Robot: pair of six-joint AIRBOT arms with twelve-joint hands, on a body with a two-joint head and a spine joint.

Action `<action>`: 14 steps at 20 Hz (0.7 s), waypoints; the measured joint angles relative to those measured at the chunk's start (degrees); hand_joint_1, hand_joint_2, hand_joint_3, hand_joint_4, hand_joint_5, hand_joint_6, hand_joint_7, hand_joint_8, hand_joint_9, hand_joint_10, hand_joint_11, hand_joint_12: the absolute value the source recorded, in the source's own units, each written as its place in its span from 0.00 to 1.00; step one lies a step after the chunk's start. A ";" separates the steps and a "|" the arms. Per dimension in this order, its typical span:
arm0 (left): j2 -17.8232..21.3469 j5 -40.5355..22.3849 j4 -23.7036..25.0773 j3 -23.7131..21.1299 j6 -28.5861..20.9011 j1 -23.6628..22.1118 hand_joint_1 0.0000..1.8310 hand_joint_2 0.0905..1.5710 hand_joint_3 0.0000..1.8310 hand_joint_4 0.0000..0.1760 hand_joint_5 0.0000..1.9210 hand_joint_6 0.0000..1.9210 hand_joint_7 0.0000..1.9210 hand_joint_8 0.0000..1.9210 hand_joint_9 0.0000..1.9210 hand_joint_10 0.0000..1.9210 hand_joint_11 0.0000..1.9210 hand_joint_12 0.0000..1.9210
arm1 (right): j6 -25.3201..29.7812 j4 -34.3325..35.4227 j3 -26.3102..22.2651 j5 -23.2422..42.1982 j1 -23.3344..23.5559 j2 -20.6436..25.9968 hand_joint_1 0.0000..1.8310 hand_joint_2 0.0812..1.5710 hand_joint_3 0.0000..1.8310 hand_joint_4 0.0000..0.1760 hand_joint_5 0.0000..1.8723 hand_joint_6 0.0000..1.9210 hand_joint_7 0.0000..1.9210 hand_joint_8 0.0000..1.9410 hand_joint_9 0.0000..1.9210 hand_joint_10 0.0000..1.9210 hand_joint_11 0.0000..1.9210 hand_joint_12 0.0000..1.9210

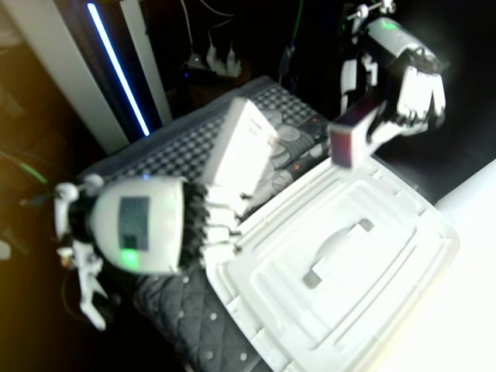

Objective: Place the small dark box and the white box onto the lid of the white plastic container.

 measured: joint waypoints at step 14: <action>6.03 -2.69 2.56 -8.15 3.08 0.85 0.46 0.47 0.00 1.00 0.00 0.00 0.00 0.00 0.00 0.00 0.00 0.00 | 0.17 -6.19 -7.37 0.02 0.72 5.31 0.41 0.45 0.00 0.61 0.00 0.00 0.00 0.00 0.00 0.00 0.00 0.00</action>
